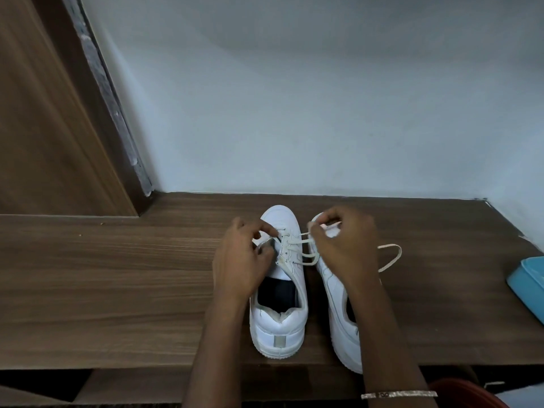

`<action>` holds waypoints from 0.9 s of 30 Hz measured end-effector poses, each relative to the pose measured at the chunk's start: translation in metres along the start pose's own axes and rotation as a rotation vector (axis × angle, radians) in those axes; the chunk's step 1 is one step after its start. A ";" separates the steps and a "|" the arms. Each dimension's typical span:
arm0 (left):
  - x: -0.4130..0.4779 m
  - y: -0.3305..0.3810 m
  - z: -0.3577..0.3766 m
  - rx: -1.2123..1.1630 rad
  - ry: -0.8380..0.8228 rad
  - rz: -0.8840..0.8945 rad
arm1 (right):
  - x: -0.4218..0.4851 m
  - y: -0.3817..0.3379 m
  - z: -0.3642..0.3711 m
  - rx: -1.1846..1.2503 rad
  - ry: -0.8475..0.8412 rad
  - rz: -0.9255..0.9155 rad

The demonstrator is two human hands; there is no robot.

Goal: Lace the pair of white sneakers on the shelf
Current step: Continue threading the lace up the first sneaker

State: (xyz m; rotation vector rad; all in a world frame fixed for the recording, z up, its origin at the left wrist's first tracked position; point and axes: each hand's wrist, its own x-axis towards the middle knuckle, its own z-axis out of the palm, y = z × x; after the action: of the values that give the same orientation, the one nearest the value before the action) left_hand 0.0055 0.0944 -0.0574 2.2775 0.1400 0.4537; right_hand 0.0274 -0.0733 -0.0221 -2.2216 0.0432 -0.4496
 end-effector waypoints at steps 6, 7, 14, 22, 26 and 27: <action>-0.001 0.001 0.001 0.175 -0.065 -0.024 | -0.017 -0.020 0.012 -0.266 -0.472 -0.029; -0.001 0.001 0.000 0.179 -0.070 -0.021 | -0.016 -0.019 0.011 -0.293 -0.486 -0.036; -0.006 0.012 0.005 0.248 -0.044 0.051 | -0.020 -0.016 0.014 -0.262 -0.440 0.040; -0.006 0.015 0.014 0.263 -0.009 0.064 | -0.012 -0.008 0.000 -0.184 -0.376 0.138; -0.001 0.000 0.017 -0.131 -0.021 0.038 | -0.011 -0.005 0.002 -0.173 -0.359 0.190; 0.000 0.000 0.015 -0.277 -0.032 -0.032 | -0.011 -0.004 0.002 -0.164 -0.360 0.205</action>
State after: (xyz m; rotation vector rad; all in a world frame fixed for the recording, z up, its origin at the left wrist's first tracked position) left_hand 0.0110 0.0841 -0.0669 2.0070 0.0910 0.3932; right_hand 0.0177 -0.0670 -0.0235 -2.3962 0.1188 0.0708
